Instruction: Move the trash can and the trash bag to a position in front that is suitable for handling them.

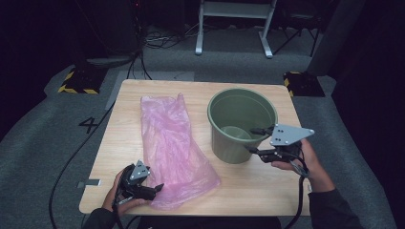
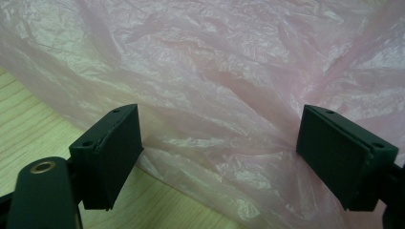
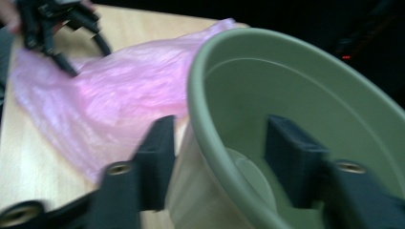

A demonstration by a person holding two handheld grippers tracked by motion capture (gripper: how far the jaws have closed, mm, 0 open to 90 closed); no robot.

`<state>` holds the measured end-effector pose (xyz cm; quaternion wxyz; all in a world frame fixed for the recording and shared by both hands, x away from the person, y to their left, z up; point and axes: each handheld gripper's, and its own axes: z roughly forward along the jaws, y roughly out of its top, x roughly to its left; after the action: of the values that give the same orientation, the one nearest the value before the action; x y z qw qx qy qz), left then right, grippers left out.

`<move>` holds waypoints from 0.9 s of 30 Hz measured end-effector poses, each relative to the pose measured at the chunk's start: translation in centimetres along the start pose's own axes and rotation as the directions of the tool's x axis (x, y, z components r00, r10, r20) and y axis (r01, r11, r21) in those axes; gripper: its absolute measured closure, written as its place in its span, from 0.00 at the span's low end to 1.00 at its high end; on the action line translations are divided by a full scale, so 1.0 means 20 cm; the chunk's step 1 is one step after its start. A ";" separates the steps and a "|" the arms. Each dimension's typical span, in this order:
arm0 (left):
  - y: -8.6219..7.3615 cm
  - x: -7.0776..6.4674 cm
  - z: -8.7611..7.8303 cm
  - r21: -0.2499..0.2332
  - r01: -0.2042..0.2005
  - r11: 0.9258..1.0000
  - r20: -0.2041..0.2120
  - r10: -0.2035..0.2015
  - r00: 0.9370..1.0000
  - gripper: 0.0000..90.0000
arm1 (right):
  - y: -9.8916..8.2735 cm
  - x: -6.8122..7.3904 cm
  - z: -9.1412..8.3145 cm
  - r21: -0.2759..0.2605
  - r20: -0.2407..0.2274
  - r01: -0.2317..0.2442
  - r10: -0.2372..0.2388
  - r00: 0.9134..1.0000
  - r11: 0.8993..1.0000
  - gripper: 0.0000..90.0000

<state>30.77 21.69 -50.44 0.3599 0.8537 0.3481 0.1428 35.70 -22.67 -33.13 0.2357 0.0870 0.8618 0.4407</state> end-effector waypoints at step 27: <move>0.10 -0.13 0.10 0.002 -0.009 1.000 0.007 0.009 1.000 0.16 | -0.57 0.04 0.17 0.011 0.128 -0.359 0.355 0.926 0.933 0.30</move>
<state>30.90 17.79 -50.42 0.3599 0.8561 0.3431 0.1410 37.41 -26.79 -44.28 0.2031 0.2734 0.8228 0.4550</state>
